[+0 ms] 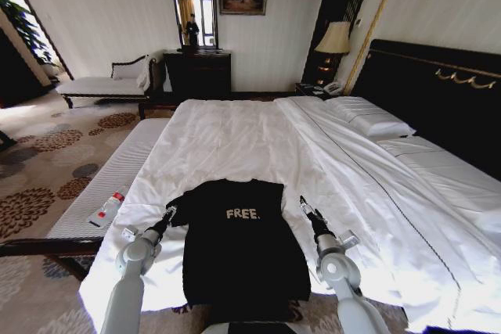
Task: Fold the clothes on the bed.
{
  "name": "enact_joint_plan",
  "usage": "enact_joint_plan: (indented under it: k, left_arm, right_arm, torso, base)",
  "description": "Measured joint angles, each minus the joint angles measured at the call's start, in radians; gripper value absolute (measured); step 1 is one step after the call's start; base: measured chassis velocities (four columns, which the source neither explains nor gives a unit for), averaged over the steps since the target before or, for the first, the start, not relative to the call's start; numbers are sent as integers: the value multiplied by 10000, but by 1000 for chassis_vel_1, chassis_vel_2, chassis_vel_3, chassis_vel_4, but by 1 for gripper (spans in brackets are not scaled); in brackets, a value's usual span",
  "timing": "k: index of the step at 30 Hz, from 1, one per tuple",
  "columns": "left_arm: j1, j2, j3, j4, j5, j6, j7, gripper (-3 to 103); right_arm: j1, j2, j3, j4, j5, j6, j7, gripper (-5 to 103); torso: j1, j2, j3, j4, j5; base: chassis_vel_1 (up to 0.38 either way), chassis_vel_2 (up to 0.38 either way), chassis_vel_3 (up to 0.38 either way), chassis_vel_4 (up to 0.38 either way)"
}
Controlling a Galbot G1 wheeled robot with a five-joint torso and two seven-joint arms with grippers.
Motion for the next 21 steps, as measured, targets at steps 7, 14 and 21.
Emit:
enact_joint_plan:
  k: [7,14,21]
  left_arm:
    - [38,-4,-20,-39,42,-19,27,52]
    - [110,24,-61,-166,43,-70,18,24]
    - [229,447,-14,-381,273,-279,442,2]
  right_arm:
    - [-120,54,-92,-18,-20,30,10,100]
    - [-121,-14,-38,-7,0,34,40,100]
    - [-141,-9,-44,-75,14,59,76,100]
  torso:
    - [0,0,0,0,0]
    - [0,0,0,0,-1]
    - [0,0,0,0,-1]
  base:
    - [0,0,0,0]
    - [0,0,0,0]
    - [0,0,0,0]
